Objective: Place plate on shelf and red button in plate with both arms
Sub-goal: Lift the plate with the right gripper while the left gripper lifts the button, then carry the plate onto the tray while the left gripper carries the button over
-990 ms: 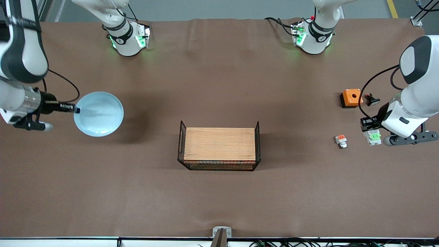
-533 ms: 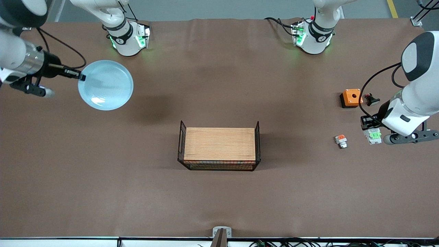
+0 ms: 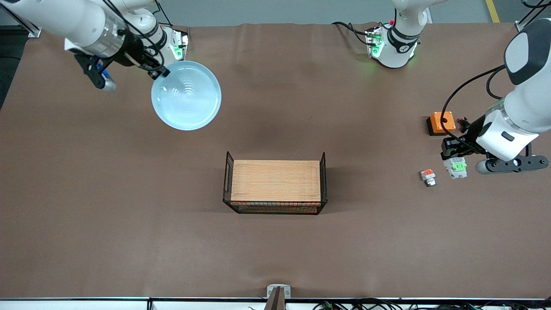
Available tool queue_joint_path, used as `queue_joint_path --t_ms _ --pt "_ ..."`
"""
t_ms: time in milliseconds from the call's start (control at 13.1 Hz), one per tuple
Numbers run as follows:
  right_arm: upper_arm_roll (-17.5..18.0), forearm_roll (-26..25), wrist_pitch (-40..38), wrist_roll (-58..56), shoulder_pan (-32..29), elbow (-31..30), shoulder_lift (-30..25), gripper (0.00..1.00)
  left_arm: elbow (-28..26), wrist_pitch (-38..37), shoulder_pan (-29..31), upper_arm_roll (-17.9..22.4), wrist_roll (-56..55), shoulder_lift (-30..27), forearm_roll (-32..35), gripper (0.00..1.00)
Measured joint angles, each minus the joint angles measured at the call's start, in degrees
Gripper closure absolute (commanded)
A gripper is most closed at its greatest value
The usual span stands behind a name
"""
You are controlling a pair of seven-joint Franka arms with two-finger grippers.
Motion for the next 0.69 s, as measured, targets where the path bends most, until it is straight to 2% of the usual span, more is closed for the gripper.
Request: queue_joint_path --t_ms 305,533,686 --pt "3.1 -0.1 12.3 25.5 11.7 1.3 4.2 1.00 0.0 0.0 0.0 -2.6 -5.4 0.0 -3.5 0.99" --pt "3.3 -3.9 17.2 39.0 18.4 6.2 12.2 1.00 0.2 0.0 -0.1 -6.3 -12.0 0.0 -3.6 0.99" --pt "3.3 -6.0 19.6 41.9 20.0 9.7 18.0 1.00 0.3 0.0 -0.2 -8.8 -16.4 0.0 -3.6 0.99"
